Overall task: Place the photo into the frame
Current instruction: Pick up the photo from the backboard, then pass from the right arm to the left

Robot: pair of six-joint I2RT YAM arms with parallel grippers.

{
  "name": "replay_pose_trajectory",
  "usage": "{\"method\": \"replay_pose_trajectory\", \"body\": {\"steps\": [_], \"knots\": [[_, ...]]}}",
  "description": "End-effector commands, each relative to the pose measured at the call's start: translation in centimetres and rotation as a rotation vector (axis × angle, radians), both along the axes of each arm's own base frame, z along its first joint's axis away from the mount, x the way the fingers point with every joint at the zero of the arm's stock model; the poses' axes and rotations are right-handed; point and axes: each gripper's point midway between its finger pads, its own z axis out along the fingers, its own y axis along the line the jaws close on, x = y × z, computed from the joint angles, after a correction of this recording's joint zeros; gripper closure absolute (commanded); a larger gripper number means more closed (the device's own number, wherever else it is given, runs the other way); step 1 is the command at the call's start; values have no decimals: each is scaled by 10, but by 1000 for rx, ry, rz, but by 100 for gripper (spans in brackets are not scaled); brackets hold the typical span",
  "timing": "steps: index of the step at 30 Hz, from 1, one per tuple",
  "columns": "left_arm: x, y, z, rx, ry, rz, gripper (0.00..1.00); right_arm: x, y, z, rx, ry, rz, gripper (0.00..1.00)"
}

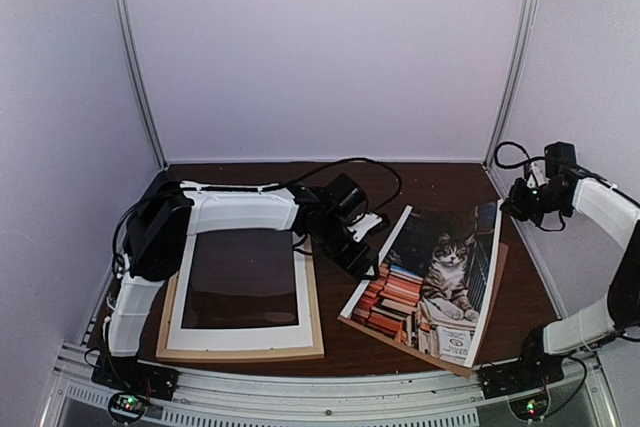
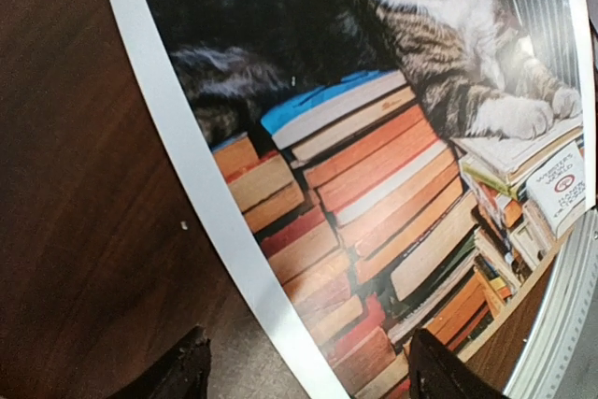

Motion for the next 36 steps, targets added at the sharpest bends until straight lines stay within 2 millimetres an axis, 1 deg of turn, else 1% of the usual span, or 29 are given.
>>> {"method": "replay_pose_trajectory", "body": {"steps": [1,7,9,11,16,19,23,24,32,36], "knots": [[17,-17,74,-135,-131,77,22,5,22,41,34,-89,-24,100],[8,-50,118,-244,-219,110,15,12,48,61,76,-130,-58,100],[5,-60,128,-285,-219,127,14,15,53,67,86,-139,-66,100],[1,-69,137,-317,-225,131,14,16,68,76,106,-157,-42,100],[-7,-87,140,-362,-234,148,13,18,92,97,149,-201,-7,100],[-3,-92,140,-392,-230,180,14,19,105,108,192,-223,16,100],[5,-94,138,-407,-245,218,13,19,122,121,235,-235,49,100],[6,-94,138,-409,-245,224,13,19,129,125,244,-238,67,100],[14,-96,153,-444,-281,260,8,14,174,151,350,-265,125,100],[15,-96,158,-470,-287,262,6,8,182,164,361,-290,124,100]]}}
